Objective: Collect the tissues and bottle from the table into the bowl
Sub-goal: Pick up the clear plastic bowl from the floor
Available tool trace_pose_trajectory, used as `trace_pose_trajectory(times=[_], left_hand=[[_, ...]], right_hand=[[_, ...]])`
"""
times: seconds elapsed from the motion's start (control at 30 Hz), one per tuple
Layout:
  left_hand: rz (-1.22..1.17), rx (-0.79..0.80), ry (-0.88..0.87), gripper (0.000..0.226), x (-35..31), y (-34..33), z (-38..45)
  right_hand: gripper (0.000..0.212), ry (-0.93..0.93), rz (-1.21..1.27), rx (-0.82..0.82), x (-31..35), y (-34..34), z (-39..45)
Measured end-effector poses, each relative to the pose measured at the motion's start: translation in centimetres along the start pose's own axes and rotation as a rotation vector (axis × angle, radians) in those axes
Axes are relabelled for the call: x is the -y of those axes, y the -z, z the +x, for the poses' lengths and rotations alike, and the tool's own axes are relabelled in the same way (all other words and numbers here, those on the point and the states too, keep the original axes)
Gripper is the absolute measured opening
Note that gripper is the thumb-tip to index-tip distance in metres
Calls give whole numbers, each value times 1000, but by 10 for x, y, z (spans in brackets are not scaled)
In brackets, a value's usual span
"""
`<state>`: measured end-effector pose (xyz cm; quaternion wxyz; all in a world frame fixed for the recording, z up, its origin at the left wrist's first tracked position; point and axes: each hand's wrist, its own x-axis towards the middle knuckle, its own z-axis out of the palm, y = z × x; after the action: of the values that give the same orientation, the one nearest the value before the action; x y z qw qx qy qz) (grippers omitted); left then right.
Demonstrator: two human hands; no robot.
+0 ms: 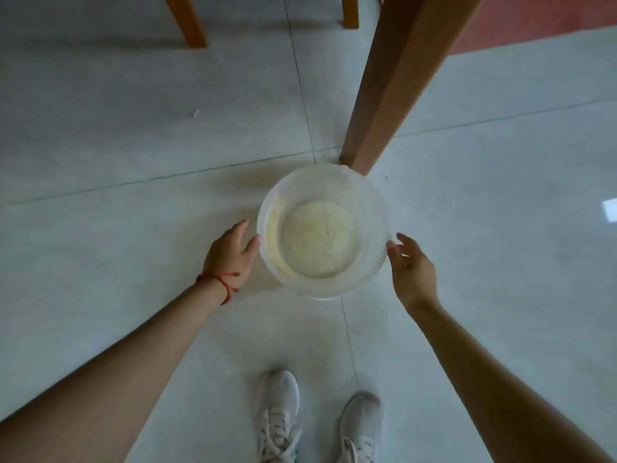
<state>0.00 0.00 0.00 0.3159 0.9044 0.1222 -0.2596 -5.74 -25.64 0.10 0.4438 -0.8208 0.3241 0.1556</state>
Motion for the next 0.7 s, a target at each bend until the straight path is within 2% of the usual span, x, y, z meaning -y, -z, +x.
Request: trace_pose_trajectory(times=[0.3, 0.4, 0.7], left_hand=[[-296, -63, 129, 52, 3, -16, 14], [-366, -68, 142, 34, 1, -16, 10], [-486, -108, 181, 34, -9, 15, -49]], right_hand=[[36, -24, 86, -80, -18, -24, 19], [34, -24, 49, -87, -18, -21, 19], [32, 27, 4, -73, 7, 9, -33]])
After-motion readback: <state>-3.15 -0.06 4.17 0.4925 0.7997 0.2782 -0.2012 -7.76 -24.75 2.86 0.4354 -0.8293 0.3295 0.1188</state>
